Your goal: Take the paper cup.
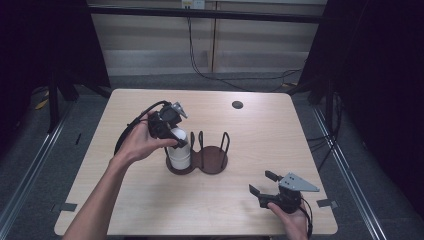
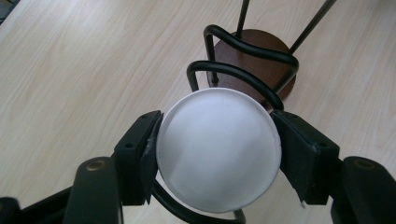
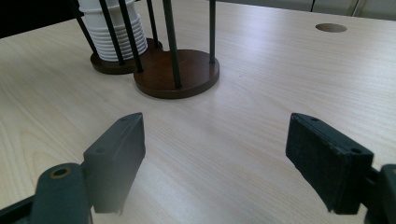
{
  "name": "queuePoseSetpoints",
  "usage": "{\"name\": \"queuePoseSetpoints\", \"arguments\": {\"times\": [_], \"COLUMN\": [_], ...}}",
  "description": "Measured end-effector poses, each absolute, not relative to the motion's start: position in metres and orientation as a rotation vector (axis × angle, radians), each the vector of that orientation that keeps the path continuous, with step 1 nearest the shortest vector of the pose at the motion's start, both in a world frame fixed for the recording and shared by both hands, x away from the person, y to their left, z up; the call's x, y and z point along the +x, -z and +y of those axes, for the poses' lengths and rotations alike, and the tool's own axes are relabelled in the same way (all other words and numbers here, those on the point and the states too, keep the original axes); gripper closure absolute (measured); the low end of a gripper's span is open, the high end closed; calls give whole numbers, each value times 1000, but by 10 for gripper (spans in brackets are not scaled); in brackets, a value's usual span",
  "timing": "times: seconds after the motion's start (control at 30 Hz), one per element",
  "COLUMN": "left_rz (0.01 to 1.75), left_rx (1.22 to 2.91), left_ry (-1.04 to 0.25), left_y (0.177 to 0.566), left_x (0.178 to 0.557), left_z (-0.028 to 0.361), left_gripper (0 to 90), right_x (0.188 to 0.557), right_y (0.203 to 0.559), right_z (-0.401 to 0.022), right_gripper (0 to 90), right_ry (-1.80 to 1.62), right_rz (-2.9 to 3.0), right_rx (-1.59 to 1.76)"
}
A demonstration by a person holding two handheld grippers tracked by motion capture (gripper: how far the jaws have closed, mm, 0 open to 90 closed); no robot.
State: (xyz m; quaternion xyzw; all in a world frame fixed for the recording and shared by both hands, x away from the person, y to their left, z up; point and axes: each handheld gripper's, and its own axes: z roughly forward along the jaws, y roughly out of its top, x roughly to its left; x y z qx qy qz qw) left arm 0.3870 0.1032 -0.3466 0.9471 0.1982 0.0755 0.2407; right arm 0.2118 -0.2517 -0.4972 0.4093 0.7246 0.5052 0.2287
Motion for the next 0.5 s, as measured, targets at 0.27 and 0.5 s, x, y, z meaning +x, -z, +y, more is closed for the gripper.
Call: {"name": "queuePoseSetpoints", "arguments": {"times": [0.27,0.5], "left_rz": [543,558], "left_rx": [2570,2546], "left_ry": [-196,-182], "left_y": [343,339], "left_x": [388,389], "left_z": [106,111], "left_gripper": [357,361], "right_x": [212,212], "right_y": [497,497], "right_z": [-251,-251], "right_gripper": [192,192], "right_ry": [-1387,-1388], "right_rz": [1997,1995], "right_rx": [1127,1128]}}
